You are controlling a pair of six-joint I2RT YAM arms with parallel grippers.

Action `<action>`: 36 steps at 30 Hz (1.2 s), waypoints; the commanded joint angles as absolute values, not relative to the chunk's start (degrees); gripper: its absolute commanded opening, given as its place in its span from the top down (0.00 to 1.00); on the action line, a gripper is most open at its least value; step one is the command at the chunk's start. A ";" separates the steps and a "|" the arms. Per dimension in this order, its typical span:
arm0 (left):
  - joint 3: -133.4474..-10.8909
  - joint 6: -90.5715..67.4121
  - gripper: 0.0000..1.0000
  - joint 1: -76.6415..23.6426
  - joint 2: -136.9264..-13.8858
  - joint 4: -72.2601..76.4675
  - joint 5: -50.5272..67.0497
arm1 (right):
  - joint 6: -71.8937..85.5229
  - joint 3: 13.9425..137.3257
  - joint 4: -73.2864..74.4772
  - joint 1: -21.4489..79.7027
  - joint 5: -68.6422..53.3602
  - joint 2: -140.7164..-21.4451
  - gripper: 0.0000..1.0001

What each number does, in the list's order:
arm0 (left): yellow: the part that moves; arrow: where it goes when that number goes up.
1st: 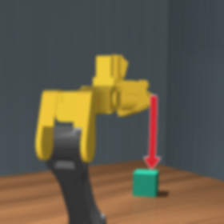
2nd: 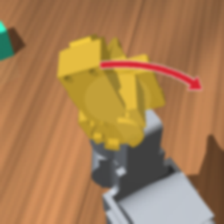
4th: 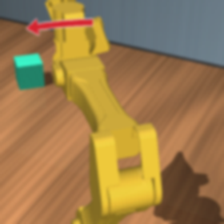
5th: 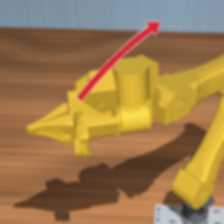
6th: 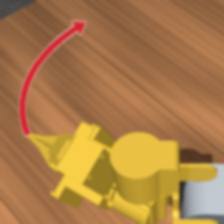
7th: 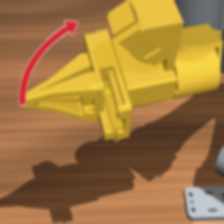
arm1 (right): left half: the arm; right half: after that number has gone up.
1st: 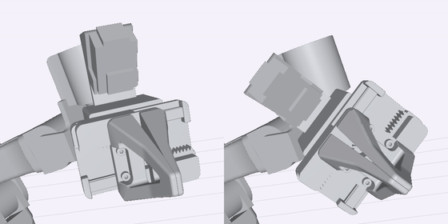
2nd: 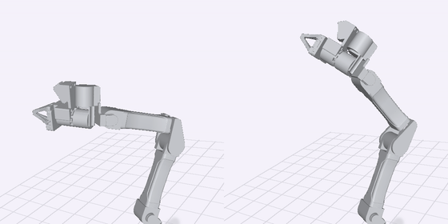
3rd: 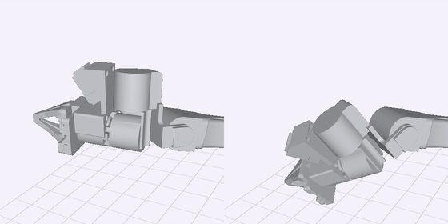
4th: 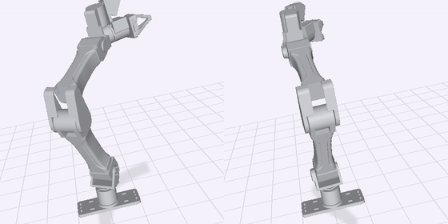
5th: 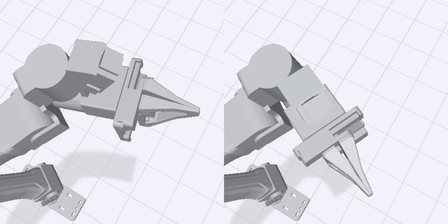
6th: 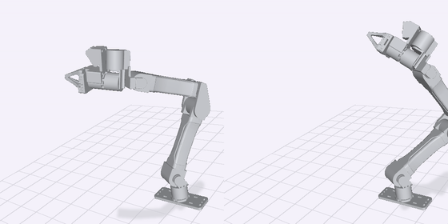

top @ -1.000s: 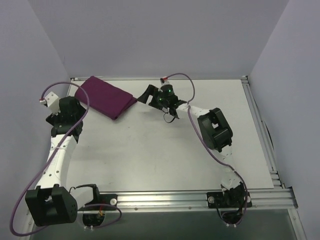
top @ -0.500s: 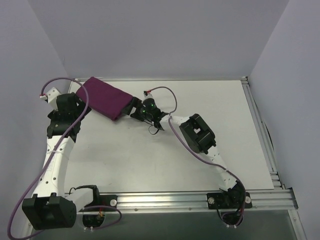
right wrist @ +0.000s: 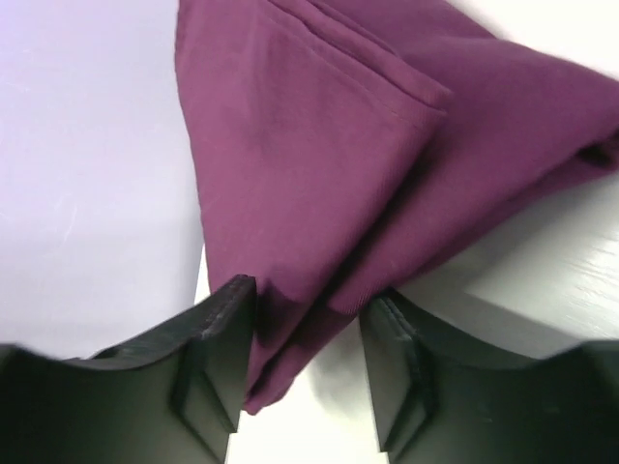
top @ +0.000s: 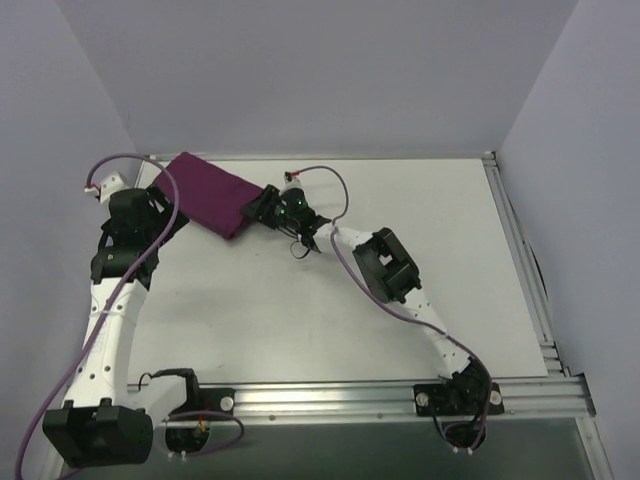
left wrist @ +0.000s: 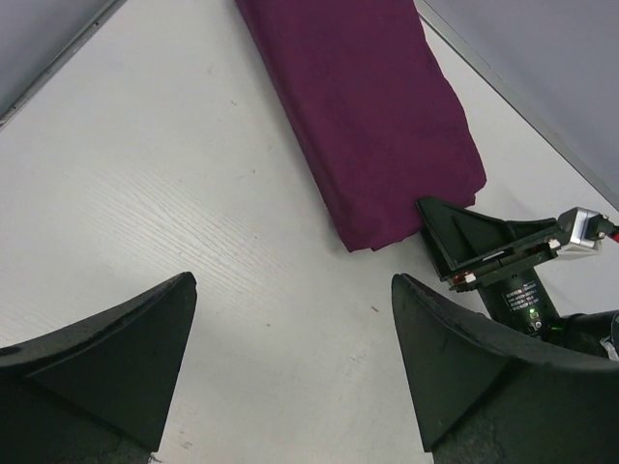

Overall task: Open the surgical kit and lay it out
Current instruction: Move the surgical kit at the center of the board.

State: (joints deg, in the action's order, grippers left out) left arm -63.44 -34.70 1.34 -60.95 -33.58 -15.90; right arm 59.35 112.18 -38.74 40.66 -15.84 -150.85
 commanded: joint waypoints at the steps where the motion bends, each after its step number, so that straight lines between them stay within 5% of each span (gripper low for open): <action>1: -63.54 -33.57 0.11 0.97 -60.64 -31.29 -13.62 | 61.08 115.58 -40.95 41.92 -15.47 -151.17 0.57; 11: -64.07 -31.38 0.25 0.97 -60.12 -31.90 -8.36 | 58.54 104.87 -43.42 42.01 -16.88 -143.80 1.00; 36: -63.89 -36.12 0.30 0.62 -65.20 -29.71 6.50 | 48.34 70.85 -42.80 35.16 -20.13 -116.73 1.00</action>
State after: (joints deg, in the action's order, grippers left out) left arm -62.24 -34.81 0.82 -63.66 -32.36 4.60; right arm 50.74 73.06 -41.17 36.36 -21.02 -123.17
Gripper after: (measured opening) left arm 0.698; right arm 0.091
